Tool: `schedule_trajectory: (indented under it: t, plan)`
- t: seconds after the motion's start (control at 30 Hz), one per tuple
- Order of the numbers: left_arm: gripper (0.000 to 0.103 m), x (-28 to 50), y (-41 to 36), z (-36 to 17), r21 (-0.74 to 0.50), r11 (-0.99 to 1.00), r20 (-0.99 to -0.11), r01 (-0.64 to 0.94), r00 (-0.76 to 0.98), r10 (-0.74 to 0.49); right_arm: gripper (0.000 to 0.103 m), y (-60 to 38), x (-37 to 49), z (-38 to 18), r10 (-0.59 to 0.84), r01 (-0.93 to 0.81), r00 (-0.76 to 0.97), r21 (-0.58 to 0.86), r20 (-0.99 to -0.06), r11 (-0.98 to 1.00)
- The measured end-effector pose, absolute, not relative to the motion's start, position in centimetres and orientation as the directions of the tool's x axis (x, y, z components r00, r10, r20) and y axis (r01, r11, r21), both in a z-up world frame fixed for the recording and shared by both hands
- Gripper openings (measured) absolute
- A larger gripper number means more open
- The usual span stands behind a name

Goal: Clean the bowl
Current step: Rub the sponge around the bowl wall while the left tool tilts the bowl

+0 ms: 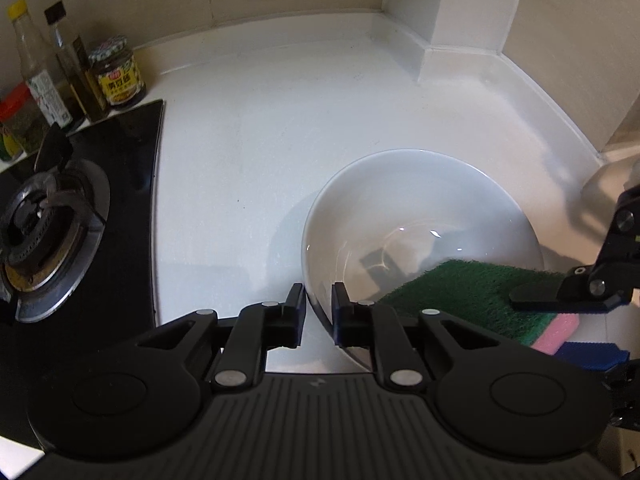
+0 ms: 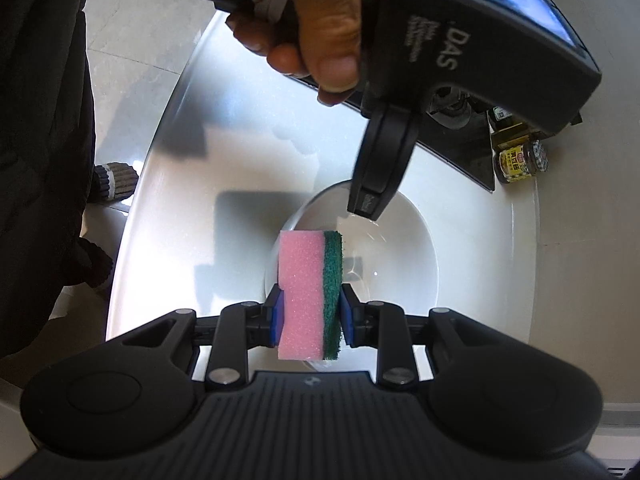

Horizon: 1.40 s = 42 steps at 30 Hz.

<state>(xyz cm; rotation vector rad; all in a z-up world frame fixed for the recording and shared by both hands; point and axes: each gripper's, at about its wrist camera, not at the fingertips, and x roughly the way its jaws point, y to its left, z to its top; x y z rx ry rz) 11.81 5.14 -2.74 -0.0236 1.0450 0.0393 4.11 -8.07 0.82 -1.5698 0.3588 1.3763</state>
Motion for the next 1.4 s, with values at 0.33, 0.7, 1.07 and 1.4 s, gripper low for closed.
schedule_trajectory:
  t: [0.33,0.7,1.07,1.4]
  plan:
    - [0.014,13.2,5.8,-3.0,0.028,0.998,-0.868,0.052,0.497,-0.001,0.024,-7.9,4.0,0.5,0.37,-0.734,0.307,-0.466,-0.877,-0.494]
    - [0.017,14.3,6.9,-3.2,-0.011,1.0,-0.877,0.027,0.48,-0.023,0.024,-8.0,4.1,-0.1,0.349,-0.672,0.346,-0.49,-0.871,-0.555]
    - [0.018,11.1,5.8,-3.1,-0.052,0.993,-0.852,-0.105,0.524,0.011,0.024,-7.1,4.5,0.2,0.372,-0.746,0.31,-0.467,-0.875,-0.475]
    - [0.009,16.2,7.4,-3.0,-0.061,0.996,-0.892,0.061,0.445,-0.082,0.024,-6.9,3.9,-0.4,0.376,-0.685,0.319,-0.486,-0.87,-0.543]
